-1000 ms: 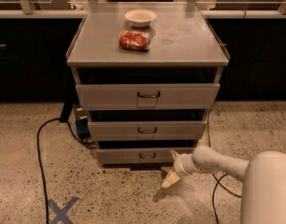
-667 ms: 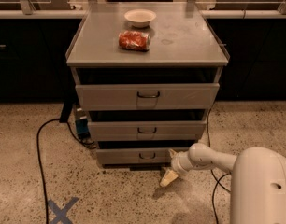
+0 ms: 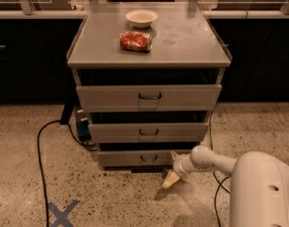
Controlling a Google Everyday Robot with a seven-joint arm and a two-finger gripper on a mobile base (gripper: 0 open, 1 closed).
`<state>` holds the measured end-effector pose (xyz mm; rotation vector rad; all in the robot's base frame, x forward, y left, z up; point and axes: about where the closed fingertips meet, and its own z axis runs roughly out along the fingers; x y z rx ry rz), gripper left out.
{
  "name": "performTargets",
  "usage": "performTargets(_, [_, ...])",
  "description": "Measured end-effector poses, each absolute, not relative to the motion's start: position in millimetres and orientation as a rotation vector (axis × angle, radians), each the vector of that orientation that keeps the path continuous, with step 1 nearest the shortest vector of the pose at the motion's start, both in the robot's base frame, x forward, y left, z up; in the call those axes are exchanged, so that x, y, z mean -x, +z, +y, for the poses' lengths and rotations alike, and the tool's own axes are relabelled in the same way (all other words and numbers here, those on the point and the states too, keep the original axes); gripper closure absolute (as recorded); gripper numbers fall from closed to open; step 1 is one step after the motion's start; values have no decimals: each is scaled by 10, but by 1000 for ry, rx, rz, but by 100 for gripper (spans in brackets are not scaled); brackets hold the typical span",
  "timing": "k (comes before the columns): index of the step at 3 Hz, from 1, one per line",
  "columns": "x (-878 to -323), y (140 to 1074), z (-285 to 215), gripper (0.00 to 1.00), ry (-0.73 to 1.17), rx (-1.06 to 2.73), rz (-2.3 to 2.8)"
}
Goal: Open bottom drawer
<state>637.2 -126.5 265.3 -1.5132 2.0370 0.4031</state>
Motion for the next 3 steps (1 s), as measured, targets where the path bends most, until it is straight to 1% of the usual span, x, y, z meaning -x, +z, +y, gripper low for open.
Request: performTargets(3, [-6895,1883,-1367,0,437,1503,2090])
